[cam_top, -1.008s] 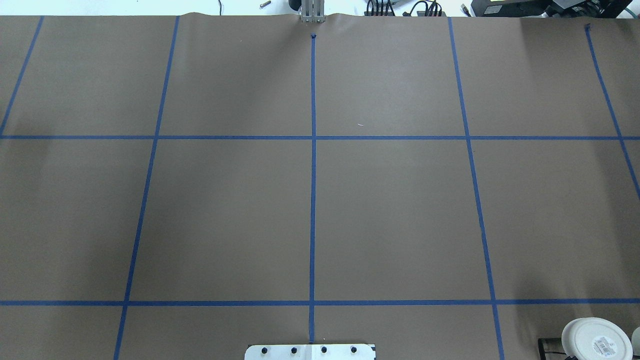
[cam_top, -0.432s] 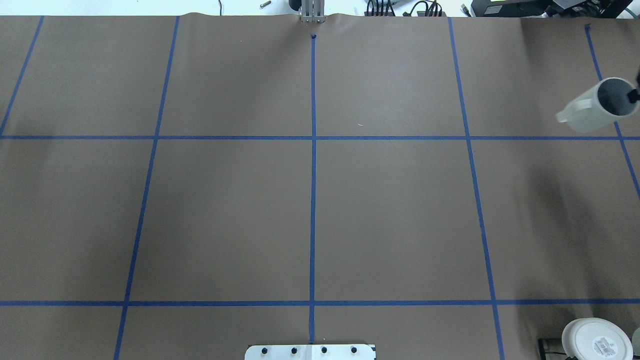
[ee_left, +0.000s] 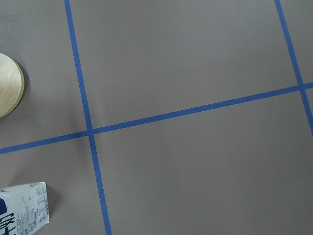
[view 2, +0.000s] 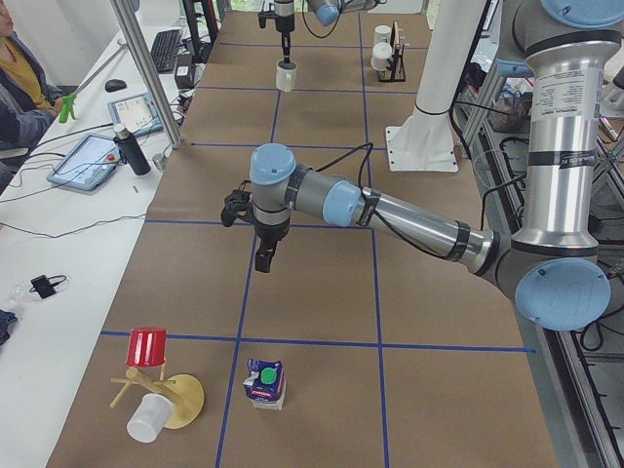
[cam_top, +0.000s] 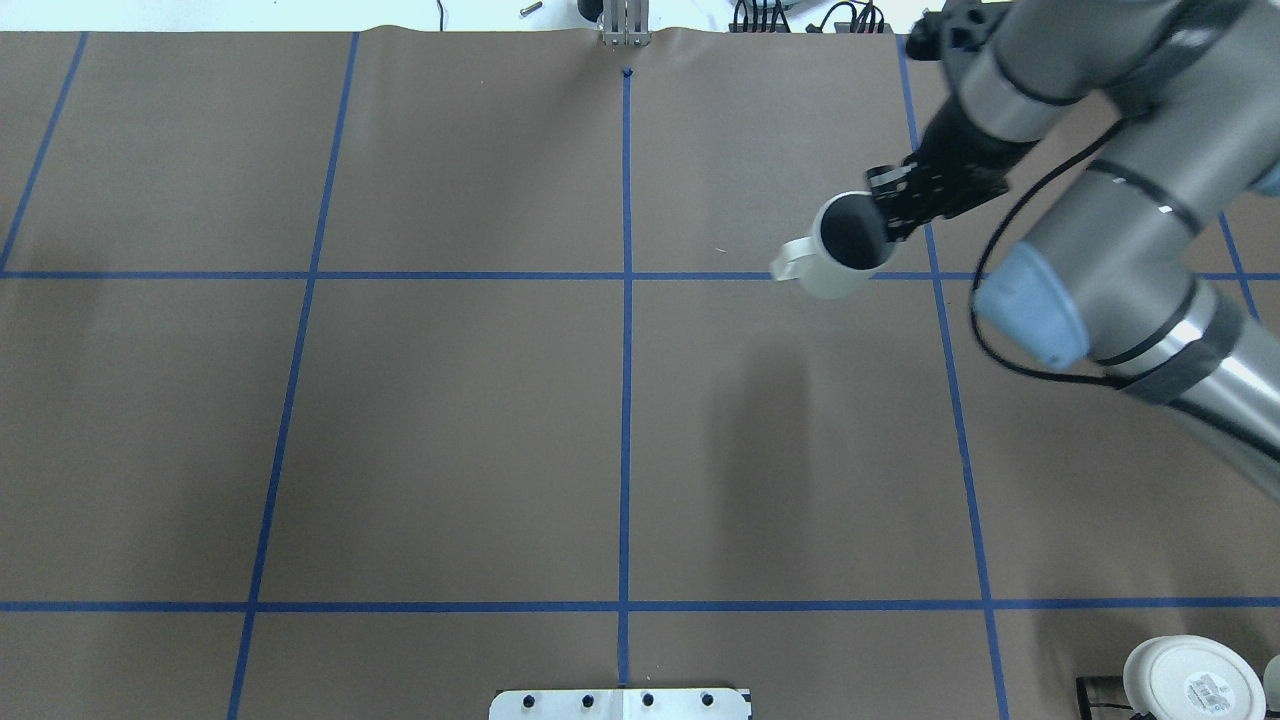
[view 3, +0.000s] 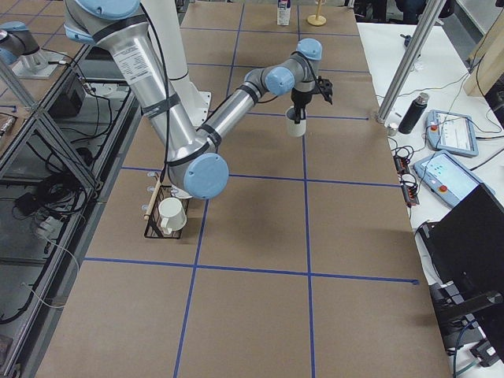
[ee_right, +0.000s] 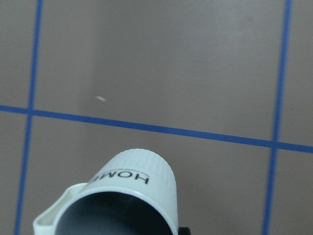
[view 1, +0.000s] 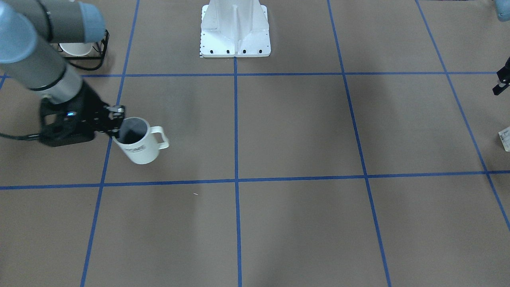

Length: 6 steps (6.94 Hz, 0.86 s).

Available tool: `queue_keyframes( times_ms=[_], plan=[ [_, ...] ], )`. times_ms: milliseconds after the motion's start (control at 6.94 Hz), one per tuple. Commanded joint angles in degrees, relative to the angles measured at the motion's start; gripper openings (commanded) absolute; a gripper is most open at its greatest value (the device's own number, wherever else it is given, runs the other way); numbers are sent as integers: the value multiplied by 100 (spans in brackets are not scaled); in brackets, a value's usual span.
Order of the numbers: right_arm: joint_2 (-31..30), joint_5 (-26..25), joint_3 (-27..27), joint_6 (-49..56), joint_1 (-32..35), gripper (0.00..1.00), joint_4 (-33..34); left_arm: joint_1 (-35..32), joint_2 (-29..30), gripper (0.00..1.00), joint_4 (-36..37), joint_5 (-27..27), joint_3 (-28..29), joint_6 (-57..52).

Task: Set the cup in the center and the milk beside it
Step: 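Carry the white mug with the right gripper toward the table center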

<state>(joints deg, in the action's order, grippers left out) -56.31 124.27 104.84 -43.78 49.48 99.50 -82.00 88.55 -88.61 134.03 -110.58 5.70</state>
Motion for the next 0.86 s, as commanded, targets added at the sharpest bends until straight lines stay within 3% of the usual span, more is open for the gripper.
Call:
queue_keyframes(
  times_ms=[0,144,432,720],
  plan=[
    [1309,-525,-730,-201,-1139,0,-203,114,92,98,-24,0,89,19],
    [1681,-579,-1389,-123,-1299,0,-299,114,93,98,-85,0,107,19],
    [1509,-535,-1788,61,-1502,0,-939,114,93,98,-95,0,107,19],
    [1482,-492,-1818,413,-1494,0,-889,114,84,98,-112,-9,89,19]
  ],
)
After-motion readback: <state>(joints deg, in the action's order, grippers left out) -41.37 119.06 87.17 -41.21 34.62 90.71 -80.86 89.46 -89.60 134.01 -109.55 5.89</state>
